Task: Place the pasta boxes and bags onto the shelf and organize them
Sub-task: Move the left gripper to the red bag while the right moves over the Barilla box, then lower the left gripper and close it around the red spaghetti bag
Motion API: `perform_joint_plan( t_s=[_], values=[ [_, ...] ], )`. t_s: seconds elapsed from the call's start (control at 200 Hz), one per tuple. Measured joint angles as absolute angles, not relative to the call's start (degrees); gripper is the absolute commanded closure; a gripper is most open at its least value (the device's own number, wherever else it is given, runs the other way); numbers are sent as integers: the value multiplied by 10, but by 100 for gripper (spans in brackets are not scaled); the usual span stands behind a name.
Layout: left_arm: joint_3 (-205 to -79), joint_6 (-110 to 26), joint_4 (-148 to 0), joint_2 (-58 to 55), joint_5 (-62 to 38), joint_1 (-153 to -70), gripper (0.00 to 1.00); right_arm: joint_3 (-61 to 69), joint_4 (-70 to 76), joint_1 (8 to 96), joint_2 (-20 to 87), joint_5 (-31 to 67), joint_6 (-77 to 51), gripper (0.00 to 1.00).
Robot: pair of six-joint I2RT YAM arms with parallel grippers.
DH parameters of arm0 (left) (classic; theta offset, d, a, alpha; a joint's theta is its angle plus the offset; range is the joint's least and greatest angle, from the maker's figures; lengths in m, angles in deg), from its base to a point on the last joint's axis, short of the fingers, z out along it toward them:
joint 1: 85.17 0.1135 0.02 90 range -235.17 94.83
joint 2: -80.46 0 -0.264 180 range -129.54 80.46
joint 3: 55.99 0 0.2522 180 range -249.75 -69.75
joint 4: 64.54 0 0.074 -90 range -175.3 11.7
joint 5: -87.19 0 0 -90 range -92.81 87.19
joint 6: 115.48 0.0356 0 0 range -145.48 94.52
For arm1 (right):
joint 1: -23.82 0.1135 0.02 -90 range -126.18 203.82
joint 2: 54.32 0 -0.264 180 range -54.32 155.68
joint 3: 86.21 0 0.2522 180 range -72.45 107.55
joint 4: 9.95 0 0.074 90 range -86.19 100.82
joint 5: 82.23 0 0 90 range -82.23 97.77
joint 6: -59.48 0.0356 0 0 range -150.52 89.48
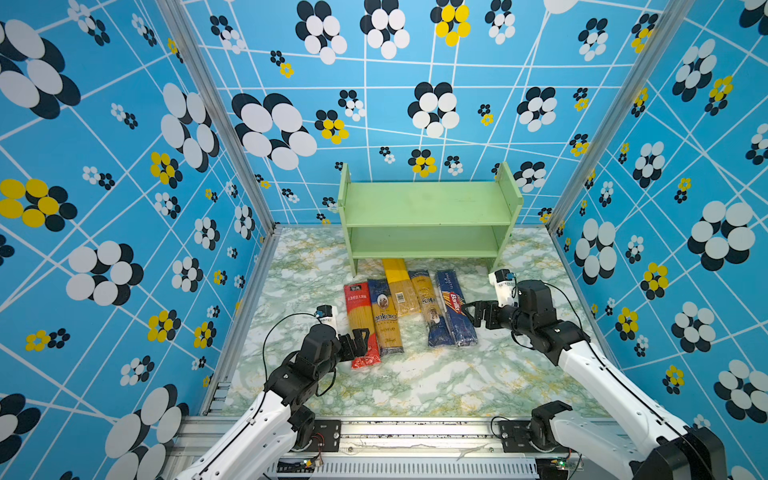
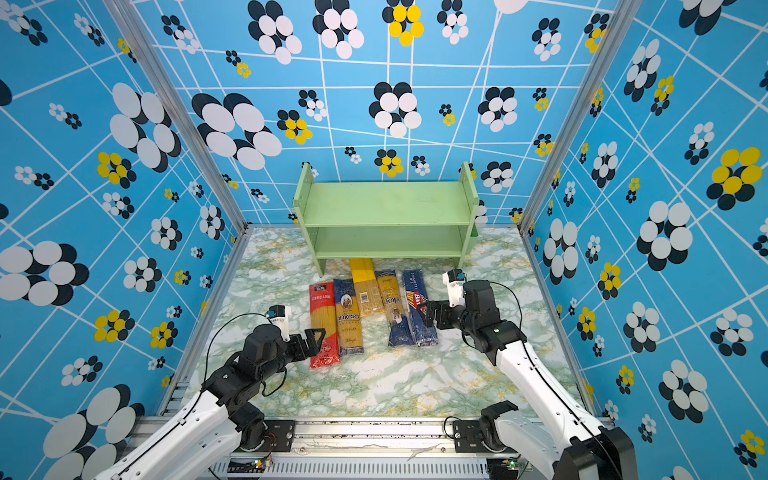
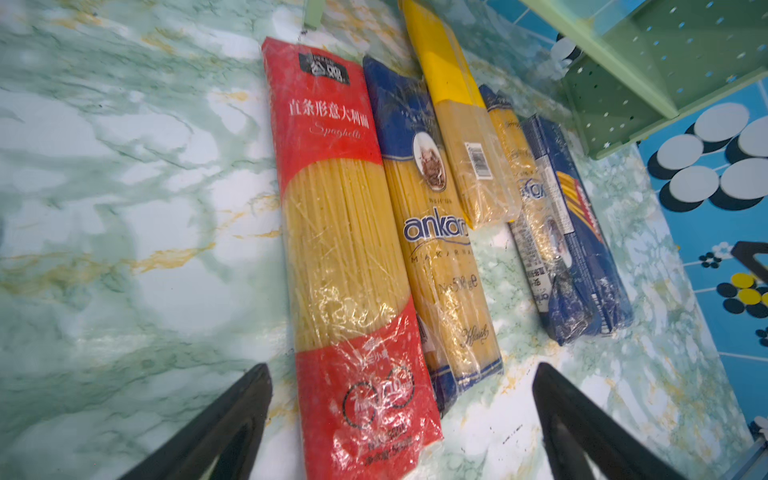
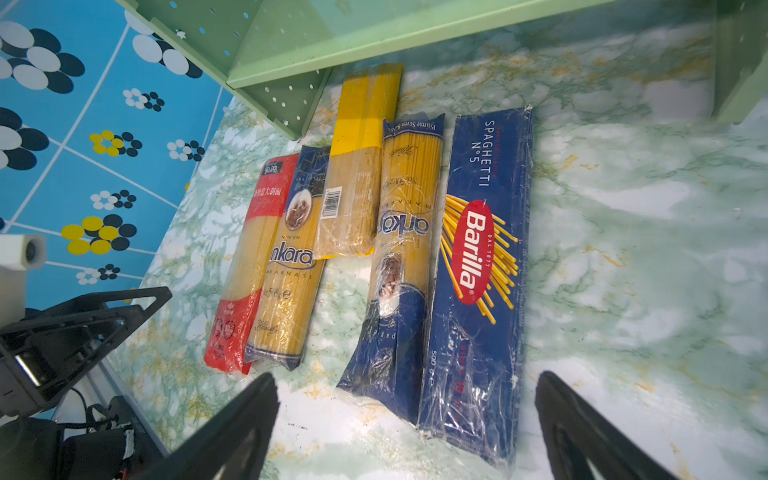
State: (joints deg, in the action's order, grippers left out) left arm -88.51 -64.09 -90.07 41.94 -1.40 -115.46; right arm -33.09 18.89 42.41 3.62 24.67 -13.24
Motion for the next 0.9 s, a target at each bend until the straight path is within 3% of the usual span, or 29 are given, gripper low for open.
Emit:
perform_joint_plan(
  t_s=[0.295, 0.9],
  values=[
    [-911, -646, -895, 294, 36, -1213, 1, -311, 211, 481, 63, 195, -118, 3],
    [-950, -652, -906, 159, 106, -1246, 1, -311, 212, 489, 88, 174, -116, 3]
  ],
)
